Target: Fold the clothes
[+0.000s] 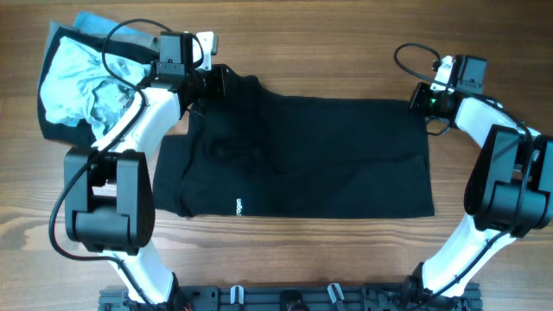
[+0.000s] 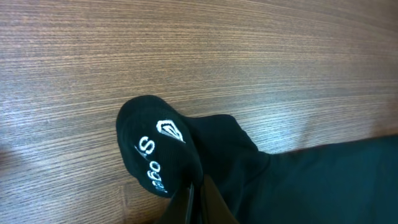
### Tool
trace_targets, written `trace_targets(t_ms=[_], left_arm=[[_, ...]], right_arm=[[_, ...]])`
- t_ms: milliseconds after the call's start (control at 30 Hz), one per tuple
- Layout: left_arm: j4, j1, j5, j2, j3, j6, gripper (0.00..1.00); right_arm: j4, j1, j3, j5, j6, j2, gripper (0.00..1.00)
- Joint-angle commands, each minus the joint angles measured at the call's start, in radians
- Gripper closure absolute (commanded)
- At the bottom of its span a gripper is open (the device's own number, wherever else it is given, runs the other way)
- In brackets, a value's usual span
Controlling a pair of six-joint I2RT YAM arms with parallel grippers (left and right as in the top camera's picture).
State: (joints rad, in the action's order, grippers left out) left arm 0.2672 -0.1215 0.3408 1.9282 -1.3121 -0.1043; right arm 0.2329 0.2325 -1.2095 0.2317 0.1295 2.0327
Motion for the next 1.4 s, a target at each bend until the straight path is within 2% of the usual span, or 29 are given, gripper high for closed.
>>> trace_targets(t_ms=[0, 300, 567, 767, 1033, 1133, 1367], left_arm=[[0.001, 0.002, -0.056, -0.071, -0.006, -0.008, 0.96], [0.110, 0.002, -0.253, -0.180, -0.006, -0.007, 0.96], [0.376, 0.004, -0.257, -0.195, -0.006, -0.005, 0.96], [0.572, 0.020, -0.264, -0.195, -0.006, -0.005, 0.96], [0.797, 0.058, -0.264, -0.195, -0.006, -0.006, 0.96], [0.849, 0.069, -0.264, -0.195, -0.003, -0.006, 0.96], [0.906, 0.074, -0.264, -0.195, 0.010, -0.006, 0.96]], right_arm=[[0.047, 0.013, -0.016, -0.023, 0.012, -0.066, 0.96], [0.162, 0.014, -0.016, 0.034, 0.011, -0.236, 0.96], [0.384, 0.018, -0.016, -0.122, 0.119, -0.294, 0.96], [0.580, 0.018, -0.016, -0.149, 0.188, -0.294, 0.96], [0.780, 0.018, -0.016, -0.222, 0.163, -0.294, 0.96], [0.839, 0.018, -0.016, -0.307, 0.163, -0.294, 0.96], [0.867, 0.018, -0.016, -0.338, 0.169, -0.294, 0.96]])
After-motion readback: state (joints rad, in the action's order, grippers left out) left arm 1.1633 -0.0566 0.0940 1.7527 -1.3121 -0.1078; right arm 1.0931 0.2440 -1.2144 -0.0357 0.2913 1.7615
